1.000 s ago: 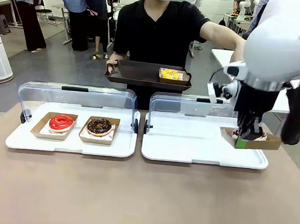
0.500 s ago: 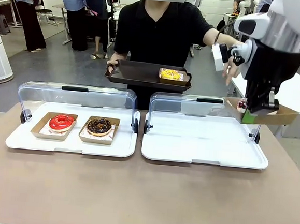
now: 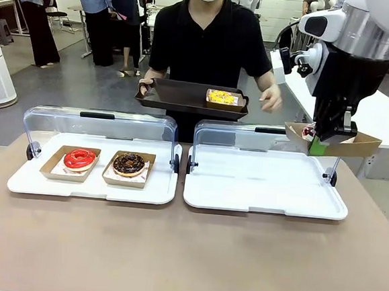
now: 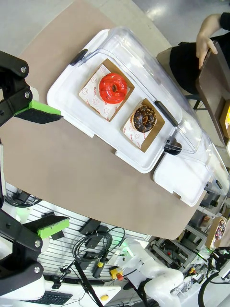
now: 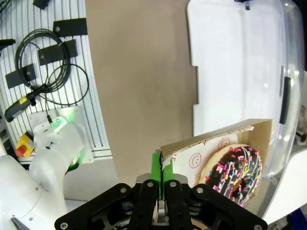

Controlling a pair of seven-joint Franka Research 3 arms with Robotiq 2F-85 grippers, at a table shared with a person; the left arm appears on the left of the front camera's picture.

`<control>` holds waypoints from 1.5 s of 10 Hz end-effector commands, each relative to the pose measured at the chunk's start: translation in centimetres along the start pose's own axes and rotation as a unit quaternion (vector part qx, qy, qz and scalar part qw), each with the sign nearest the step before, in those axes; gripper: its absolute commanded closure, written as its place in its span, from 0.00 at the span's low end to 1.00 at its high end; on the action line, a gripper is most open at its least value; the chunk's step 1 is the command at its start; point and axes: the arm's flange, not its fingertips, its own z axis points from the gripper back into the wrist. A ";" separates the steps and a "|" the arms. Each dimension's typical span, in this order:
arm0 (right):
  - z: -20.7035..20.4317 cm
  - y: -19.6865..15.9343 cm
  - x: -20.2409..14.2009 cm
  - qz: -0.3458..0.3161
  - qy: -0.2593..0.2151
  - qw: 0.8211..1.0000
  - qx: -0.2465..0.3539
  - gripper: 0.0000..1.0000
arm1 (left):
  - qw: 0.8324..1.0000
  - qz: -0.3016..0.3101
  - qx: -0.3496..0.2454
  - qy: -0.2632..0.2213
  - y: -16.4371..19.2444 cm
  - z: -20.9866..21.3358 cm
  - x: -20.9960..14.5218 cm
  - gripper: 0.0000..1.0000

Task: Provide the desired donut to the person.
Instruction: Pick up and lift the Paper togo box containing the Donut pointed at by the person, then place the picked Paper togo box onto the Handle tray extended by the person.

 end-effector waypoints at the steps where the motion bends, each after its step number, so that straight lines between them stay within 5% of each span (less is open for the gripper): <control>1: 0.1 0.2 -0.2 -0.005 0.003 1.000 -0.004 1.00 | 1.000 -0.003 -0.001 -0.003 -0.1 0.1 -0.1 0.00; 15: 0.1 0.2 -0.2 -0.005 0.003 1.000 -0.004 1.00 | 1.000 -0.003 -0.001 -0.003 -0.1 0.1 -0.1 0.00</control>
